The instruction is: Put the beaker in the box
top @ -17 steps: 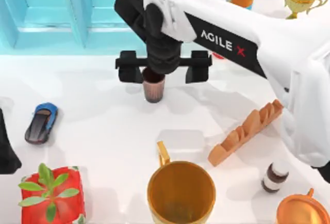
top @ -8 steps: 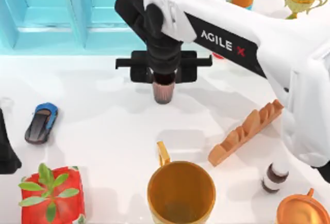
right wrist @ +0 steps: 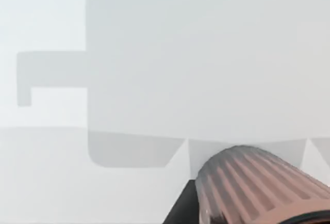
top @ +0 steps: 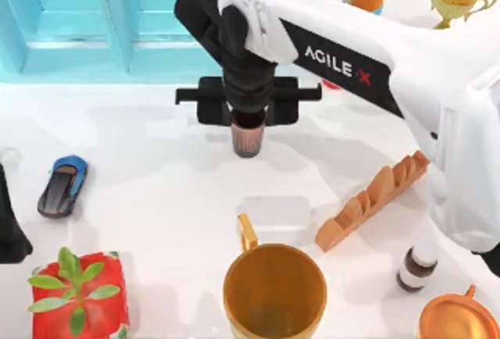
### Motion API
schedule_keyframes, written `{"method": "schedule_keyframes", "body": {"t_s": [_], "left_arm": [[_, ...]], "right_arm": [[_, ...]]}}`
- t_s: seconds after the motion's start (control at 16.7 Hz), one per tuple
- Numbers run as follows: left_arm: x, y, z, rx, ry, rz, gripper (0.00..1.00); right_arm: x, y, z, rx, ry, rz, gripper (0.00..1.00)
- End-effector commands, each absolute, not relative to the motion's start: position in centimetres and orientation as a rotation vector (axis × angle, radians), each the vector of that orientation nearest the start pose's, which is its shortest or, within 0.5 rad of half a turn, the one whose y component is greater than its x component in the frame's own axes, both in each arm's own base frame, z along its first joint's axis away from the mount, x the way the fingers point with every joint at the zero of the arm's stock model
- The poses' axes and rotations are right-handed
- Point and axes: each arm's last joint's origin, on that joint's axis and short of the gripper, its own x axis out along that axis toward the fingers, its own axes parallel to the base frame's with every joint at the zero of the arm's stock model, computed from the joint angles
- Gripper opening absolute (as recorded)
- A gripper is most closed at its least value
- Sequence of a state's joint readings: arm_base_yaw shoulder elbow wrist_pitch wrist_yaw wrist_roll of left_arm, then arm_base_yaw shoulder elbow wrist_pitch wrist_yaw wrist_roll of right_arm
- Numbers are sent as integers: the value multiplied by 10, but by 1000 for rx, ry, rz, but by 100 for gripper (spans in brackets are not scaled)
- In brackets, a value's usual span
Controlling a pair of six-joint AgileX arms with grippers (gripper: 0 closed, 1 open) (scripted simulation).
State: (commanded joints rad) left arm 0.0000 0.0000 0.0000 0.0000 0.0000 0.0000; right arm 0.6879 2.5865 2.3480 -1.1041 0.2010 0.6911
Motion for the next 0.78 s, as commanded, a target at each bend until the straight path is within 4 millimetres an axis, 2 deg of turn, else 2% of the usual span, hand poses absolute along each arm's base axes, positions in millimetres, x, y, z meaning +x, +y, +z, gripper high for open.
{"method": "schedule_keyframes", "body": {"t_s": [0.24, 0.36, 0.42, 0.48, 0.6, 0.78], "left_arm": [[106, -1, 160, 0, 0, 0, 100], [106, -1, 160, 0, 0, 0, 100], [106, -1, 160, 0, 0, 0, 100], [106, -1, 160, 0, 0, 0, 100], [106, -1, 160, 0, 0, 0, 100], [106, -1, 160, 0, 0, 0, 100]], "right_arm": [[404, 335, 144, 5, 1273, -7, 0], [410, 319, 154, 10, 1275, -24, 0], [416, 303, 165, 15, 1275, -38, 0], [423, 282, 179, 22, 1274, -54, 0], [434, 227, 214, 46, 1265, -94, 0], [433, 125, 264, 81, 1260, -164, 0]]}}
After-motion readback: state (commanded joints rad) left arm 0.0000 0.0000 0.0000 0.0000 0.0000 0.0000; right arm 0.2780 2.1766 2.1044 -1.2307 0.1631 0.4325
